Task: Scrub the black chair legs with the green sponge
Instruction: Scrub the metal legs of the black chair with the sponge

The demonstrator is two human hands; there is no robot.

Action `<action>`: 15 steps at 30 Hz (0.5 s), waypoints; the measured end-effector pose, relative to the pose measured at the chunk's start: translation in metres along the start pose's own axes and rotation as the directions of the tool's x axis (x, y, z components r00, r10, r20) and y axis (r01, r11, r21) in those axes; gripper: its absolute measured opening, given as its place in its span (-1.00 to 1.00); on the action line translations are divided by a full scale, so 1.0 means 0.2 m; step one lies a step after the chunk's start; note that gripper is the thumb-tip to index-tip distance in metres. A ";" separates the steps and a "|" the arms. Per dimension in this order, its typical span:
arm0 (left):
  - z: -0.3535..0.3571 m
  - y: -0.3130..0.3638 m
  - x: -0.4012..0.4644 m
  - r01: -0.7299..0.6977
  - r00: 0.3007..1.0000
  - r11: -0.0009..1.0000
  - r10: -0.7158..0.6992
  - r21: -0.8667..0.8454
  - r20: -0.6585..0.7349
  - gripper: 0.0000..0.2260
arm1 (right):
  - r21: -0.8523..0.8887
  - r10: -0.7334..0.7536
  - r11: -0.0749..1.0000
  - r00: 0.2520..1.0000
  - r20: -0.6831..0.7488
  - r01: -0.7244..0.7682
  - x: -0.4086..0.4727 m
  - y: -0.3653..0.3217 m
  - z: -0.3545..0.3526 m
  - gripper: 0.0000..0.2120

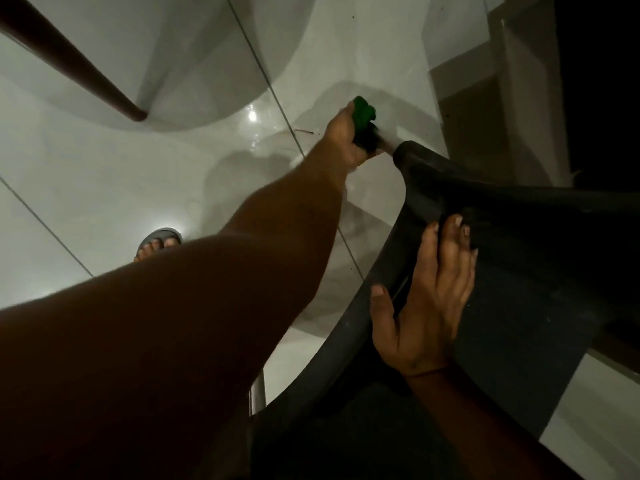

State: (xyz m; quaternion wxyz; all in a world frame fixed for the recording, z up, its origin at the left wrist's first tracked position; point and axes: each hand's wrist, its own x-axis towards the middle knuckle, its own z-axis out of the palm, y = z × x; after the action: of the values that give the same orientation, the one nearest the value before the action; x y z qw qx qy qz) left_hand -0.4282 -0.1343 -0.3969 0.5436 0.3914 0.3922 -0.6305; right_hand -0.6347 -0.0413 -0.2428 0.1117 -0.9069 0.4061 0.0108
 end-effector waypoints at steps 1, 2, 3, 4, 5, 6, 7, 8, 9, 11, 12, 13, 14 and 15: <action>-0.02 -0.01 0.00 0.001 1.000 0.999 -0.001 -0.045 0.005 -0.48 | 0.008 -0.001 1.000 1.000 0.002 0.001 0.00 0.00 0.00 -0.16; -0.03 -0.03 -0.05 -0.010 0.999 0.997 0.012 -0.082 0.031 -0.48 | 0.017 -0.001 1.000 1.000 0.003 0.001 0.00 -0.01 -0.01 -0.17; -0.03 -0.07 -0.11 -0.022 0.998 0.993 0.029 -0.115 0.059 -0.49 | 0.021 0.000 1.000 1.000 0.004 0.000 -0.01 -0.01 -0.02 -0.17; -0.03 -0.11 -0.18 -0.038 0.995 0.993 0.048 -0.114 0.090 -0.50 | 0.025 0.001 1.000 1.000 0.003 -0.001 -0.01 -0.01 -0.03 -0.18; -0.04 -0.15 -0.24 -0.054 0.992 0.995 0.063 -0.086 0.112 -0.50 | 0.028 0.000 1.000 1.000 0.003 0.000 0.00 -0.01 -0.03 -0.18; -0.04 -0.17 -0.29 -0.054 0.989 0.995 0.066 -0.086 0.135 -0.50 | 0.025 -0.002 1.000 1.000 0.009 0.002 0.01 -0.01 -0.02 -0.18; -0.04 -0.21 -0.34 -0.062 0.985 0.996 0.071 -0.060 0.157 -0.50 | 0.024 0.001 1.000 1.000 0.014 -0.002 0.02 -0.01 -0.02 -0.18; -0.04 -0.22 -0.35 -0.095 0.980 0.995 0.099 -0.030 0.173 -0.50 | 0.036 -0.003 0.999 1.000 0.001 0.003 0.04 0.00 0.01 -0.18; -0.03 -0.21 -0.33 -0.139 0.972 0.990 0.136 0.001 0.192 -0.51 | 0.039 -0.012 0.999 1.000 -0.003 0.012 0.05 0.02 0.03 -0.18; 0.03 -0.16 -0.27 -0.190 0.967 0.978 0.171 0.089 0.188 -0.49 | 0.015 -0.017 1.000 1.000 0.007 0.017 0.05 0.03 0.02 -0.18; 0.06 -0.14 -0.22 -0.211 0.969 0.966 0.186 0.148 0.165 -0.46 | -0.004 -0.033 0.999 0.999 0.024 0.034 0.02 0.05 -0.01 -0.18; 0.07 -0.13 -0.16 -0.220 0.973 0.954 0.198 0.206 0.120 -0.47 | -0.012 -0.043 0.999 0.998 0.044 0.044 -0.01 0.08 -0.03 -0.18; 0.08 -0.09 -0.11 -0.209 0.978 0.943 0.203 0.258 0.052 -0.53 | -0.003 -0.044 0.999 0.998 0.044 0.044 -0.02 0.08 -0.04 -0.17; 0.07 -0.04 -0.05 -0.176 0.982 0.946 0.190 0.273 -0.025 -0.64 | 0.007 -0.045 0.999 0.998 0.041 0.045 -0.03 0.08 -0.04 -0.17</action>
State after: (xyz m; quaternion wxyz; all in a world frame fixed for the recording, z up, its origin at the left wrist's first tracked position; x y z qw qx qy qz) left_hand -0.4369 -0.1430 -0.3812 0.5312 0.5123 0.2784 -0.6147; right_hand -0.6504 -0.0492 -0.2374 0.1232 -0.9151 0.3832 0.0254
